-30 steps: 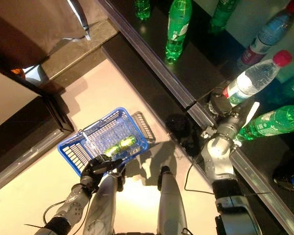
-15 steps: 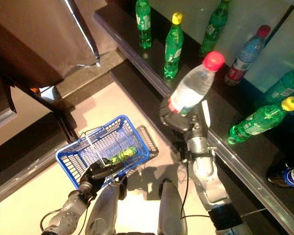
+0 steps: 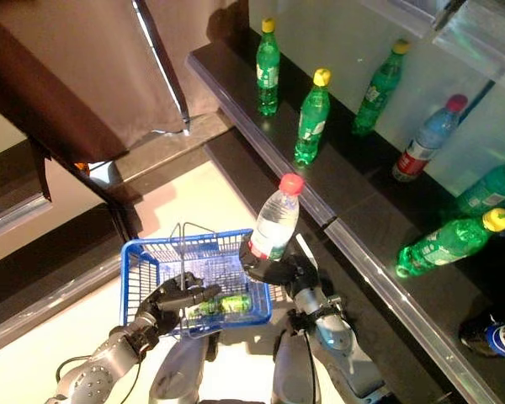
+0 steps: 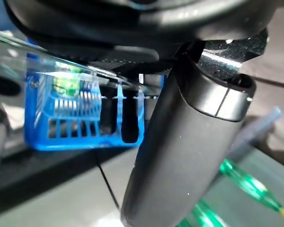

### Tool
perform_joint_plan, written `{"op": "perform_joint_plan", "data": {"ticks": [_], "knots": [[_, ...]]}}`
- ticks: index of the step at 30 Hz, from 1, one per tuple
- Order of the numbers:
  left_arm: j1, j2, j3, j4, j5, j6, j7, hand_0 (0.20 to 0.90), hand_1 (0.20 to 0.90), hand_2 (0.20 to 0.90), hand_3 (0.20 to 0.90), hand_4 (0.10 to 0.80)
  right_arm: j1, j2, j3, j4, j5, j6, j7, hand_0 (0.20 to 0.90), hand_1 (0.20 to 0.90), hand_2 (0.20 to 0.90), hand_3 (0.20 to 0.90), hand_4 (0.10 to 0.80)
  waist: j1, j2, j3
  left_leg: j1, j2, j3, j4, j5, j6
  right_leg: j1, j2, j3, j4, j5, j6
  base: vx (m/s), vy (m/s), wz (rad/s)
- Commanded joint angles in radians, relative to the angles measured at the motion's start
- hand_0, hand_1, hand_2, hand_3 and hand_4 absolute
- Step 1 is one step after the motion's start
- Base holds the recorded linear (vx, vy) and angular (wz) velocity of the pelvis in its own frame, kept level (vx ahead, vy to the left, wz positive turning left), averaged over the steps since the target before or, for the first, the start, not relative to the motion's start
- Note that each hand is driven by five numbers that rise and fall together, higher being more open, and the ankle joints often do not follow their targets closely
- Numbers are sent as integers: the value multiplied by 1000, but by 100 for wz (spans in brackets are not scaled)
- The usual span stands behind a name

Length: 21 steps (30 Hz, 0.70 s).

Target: Pick up the drink and place into the basket.

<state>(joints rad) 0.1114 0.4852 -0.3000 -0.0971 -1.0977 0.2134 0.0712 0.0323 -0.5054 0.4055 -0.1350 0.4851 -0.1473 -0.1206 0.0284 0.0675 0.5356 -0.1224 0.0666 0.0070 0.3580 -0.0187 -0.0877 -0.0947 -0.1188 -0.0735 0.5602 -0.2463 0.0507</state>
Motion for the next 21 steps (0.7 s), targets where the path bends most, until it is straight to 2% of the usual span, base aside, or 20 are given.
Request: {"op": "perform_joint_plan", "data": {"ticks": [1,7,13,17,21], "knots": [[-111,22,85,-359,-149,-140,-170,300,300,300,200,100,-151,57,25,-180,22,-118,32,300,300,300,200,100,5,-31,-187,-25,-88,-6,68,29,105,41,15,-16,-207,227,-15,90,52,11],[-194,11,43,-413,-174,-156,-184,300,300,300,200,100,-167,94,79,-149,5,-99,23,300,300,300,200,100,1,-32,-203,5,-96,-10,58,4,110,53,14,-12,-194,217,-15,83,48,4],[-216,2,29,-430,-199,-164,-198,300,300,300,200,100,-136,108,115,-127,-26,-74,24,300,300,300,200,100,-7,-33,-212,21,-103,-7,47,-11,116,49,12,-5,-186,214,-9,33,24,1],[-231,2,-1,-439,-255,-127,-220,300,300,300,200,100,-147,108,149,-69,-99,-63,20,300,300,300,200,100,-6,-32,-211,11,-111,-13,47,-13,118,26,10,3,-176,214,-1,-23,2,1],[-254,-5,-53,-413,-269,-113,-236,300,300,300,200,100,-191,95,197,10,-210,0,-1,300,300,300,200,100,-1,-37,-208,-4,-118,-18,59,-18,119,7,7,6,-169,220,6,-39,-10,0]]}}
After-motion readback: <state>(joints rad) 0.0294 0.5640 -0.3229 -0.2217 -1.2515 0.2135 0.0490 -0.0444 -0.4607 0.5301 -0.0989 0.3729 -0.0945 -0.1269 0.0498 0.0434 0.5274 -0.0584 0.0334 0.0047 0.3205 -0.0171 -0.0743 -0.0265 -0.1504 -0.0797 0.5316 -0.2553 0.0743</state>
